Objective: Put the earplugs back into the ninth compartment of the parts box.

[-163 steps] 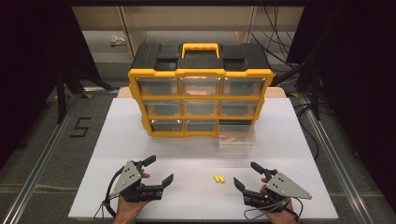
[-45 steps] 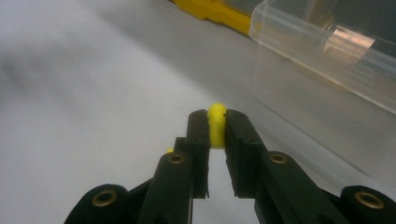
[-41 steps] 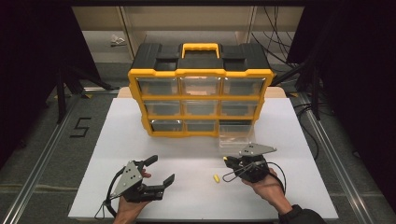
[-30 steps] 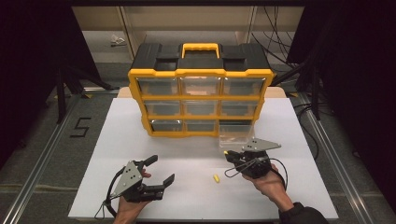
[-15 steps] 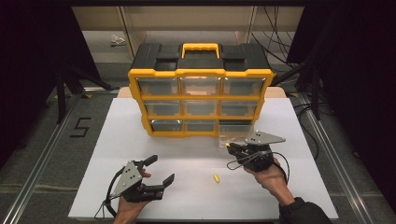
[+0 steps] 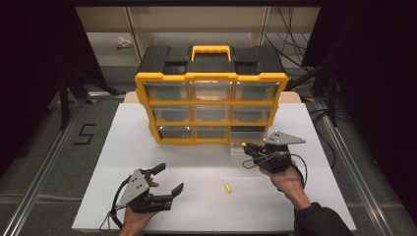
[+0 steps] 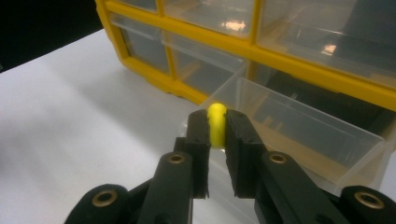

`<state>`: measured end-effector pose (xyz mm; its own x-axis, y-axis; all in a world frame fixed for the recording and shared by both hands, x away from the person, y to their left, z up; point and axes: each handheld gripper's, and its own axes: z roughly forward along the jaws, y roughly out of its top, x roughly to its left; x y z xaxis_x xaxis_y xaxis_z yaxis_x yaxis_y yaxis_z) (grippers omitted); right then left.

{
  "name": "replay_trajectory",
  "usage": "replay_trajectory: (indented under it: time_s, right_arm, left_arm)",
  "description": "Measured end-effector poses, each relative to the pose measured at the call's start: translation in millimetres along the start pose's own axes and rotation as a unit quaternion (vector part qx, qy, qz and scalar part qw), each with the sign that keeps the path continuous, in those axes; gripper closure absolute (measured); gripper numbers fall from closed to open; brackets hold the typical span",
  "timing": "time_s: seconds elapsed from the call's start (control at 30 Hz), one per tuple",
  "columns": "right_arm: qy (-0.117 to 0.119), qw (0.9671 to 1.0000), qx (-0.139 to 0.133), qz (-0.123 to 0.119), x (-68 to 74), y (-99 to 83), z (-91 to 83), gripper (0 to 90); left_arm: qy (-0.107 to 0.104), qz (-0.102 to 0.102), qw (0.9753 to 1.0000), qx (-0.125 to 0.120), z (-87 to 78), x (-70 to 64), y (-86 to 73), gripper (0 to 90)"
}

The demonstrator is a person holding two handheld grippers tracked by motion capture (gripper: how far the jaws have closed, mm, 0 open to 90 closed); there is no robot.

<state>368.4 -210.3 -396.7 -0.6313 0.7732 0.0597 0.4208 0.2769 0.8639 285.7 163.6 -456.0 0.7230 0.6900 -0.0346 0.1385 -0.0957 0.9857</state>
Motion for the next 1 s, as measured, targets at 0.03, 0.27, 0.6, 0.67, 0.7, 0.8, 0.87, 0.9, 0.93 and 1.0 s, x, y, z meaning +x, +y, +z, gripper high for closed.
replay_trajectory:
  time_s: [0.03,0.27,0.6,0.67,0.7,0.8,0.87,0.9,0.93,1.0]
  right_arm:
    - [0.000,1.0000,0.000,0.000,0.0,0.0,0.0,80.3]
    - [-0.012,0.9999,-0.001,0.009,-9.2,1.0,3.1,80.3]
    - [-0.033,0.9992,-0.003,0.022,-22.2,2.1,7.0,79.8]
    - [-0.038,0.9990,0.001,0.026,-25.7,1.5,9.1,79.6]
    - [-0.038,0.9990,0.001,0.026,-25.7,1.5,9.1,79.6]
    - [-0.039,0.9988,0.006,0.027,-28.0,0.6,10.7,78.2]
    - [-0.039,0.9988,0.009,0.030,-29.5,0.0,11.7,74.0]
    - [-0.038,0.9988,0.011,0.030,-30.2,-0.1,11.9,72.7]
    - [-0.036,0.9988,0.011,0.031,-30.4,-0.2,11.9,70.9]
    - [-0.034,0.9988,0.011,0.032,-30.2,0.2,11.6,66.4]
  left_arm:
    - [0.000,0.000,1.0000,0.000,0.0,0.0,0.0,14.5]
    - [0.000,0.000,1.0000,0.000,0.0,-0.1,0.0,14.6]
    - [0.000,0.000,1.0000,0.000,0.1,-0.1,0.1,14.6]
    - [-0.001,0.001,1.0000,0.000,0.2,-0.1,0.0,14.6]
    - [-0.001,0.001,1.0000,0.000,0.2,-0.1,0.0,14.6]
    - [-0.001,0.000,1.0000,0.001,0.2,-0.1,0.1,14.6]
    - [0.000,0.000,1.0000,0.001,0.1,0.1,0.1,14.6]
    - [0.000,-0.001,1.0000,0.000,0.0,0.3,0.2,14.6]
    - [0.000,-0.002,1.0000,0.000,0.0,0.4,0.3,14.6]
    - [0.000,-0.002,1.0000,0.000,0.0,0.4,0.3,14.6]
